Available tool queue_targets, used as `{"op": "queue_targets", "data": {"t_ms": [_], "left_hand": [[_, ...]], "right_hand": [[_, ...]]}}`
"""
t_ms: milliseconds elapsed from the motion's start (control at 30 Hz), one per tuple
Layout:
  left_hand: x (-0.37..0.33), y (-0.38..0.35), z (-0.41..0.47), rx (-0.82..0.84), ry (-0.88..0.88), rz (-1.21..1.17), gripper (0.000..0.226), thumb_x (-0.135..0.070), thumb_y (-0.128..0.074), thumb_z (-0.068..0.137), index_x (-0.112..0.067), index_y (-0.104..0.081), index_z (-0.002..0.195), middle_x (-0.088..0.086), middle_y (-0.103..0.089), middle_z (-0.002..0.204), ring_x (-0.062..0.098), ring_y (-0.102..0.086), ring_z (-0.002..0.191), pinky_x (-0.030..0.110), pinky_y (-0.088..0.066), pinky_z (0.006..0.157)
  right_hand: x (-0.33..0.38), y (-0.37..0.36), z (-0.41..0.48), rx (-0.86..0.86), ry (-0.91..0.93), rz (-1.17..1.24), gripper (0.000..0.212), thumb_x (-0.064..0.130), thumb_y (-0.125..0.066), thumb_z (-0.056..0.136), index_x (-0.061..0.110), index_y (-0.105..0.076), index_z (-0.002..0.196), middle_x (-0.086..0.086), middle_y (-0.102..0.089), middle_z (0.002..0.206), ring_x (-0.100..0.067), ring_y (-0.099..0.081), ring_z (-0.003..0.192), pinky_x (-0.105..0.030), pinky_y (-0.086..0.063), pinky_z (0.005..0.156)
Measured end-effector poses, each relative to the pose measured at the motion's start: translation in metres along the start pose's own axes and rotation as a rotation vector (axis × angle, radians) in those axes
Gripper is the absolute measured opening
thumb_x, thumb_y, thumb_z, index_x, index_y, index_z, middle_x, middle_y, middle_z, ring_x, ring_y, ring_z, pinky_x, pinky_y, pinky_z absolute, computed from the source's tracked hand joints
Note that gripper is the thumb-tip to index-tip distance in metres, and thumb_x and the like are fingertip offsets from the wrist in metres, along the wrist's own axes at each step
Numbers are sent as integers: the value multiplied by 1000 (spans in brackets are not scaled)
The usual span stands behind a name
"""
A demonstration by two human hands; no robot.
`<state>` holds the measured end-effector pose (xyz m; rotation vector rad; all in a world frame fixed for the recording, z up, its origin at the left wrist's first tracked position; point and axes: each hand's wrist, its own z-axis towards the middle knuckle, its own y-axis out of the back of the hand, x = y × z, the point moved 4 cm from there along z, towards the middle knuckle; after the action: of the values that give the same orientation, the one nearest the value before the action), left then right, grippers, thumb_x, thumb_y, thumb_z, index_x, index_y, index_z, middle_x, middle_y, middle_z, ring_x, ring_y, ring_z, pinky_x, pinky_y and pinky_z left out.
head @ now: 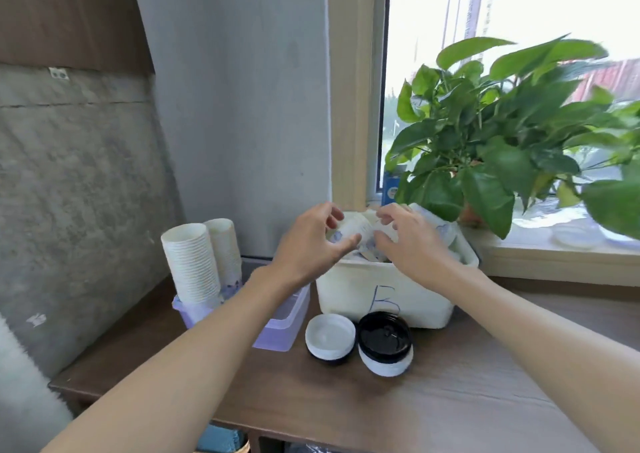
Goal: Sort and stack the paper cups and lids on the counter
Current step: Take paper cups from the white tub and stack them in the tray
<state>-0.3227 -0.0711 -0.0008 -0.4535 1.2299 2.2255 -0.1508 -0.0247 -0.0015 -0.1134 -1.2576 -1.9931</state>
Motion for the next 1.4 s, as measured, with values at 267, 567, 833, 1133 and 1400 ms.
{"op": "queue_targets", "data": {"t_ms": [267, 567, 833, 1133, 1400], "left_hand": [[13, -59, 39, 99, 23, 39, 35, -46, -76, 84, -26, -58, 106, -3, -63, 101, 14, -58, 95, 34, -51, 83], [19, -74, 47, 153, 0, -76, 86, -66, -75, 58, -25, -55, 131, -14, -57, 108, -10, -55, 91, 4, -41, 72], [29, -77, 47, 113, 72, -228, 59, -34, -84, 78, -28, -54, 129, -14, -69, 94, -2, -66, 79, 9, -48, 66], [30, -76, 44, 83, 84, -165, 57, -39, -83, 77, -36, -52, 125, -21, -67, 95, -3, -66, 83, 35, -60, 80], [31, -76, 42, 79, 88, -142, 61, -45, -80, 77, -37, -50, 129, -24, -65, 98, -1, -66, 88, 42, -60, 83]], "right_hand": [[-61, 1, 10, 66, -173, 92, 43, 25, -62, 90, 19, -53, 132, 4, -61, 116, -11, -52, 83, -26, -42, 79], [-55, -9, 22, 28, -120, 156, 9, 16, -60, 91, 16, -68, 93, 4, -62, 73, -16, -58, 75, -30, -48, 74], [-46, 2, 19, -100, -5, 234, 16, 26, -62, 91, 20, -66, 105, 22, -60, 87, -5, -51, 83, -22, -42, 76], [-84, 0, 37, 9, -272, -33, 71, 29, -68, 80, 18, -35, 141, -7, -55, 127, -29, -50, 114, -45, -45, 93], [-91, -12, 45, -13, -366, 0, 62, 24, -68, 77, 17, -48, 135, -2, -59, 125, -30, -51, 113, -42, -43, 93]]}}
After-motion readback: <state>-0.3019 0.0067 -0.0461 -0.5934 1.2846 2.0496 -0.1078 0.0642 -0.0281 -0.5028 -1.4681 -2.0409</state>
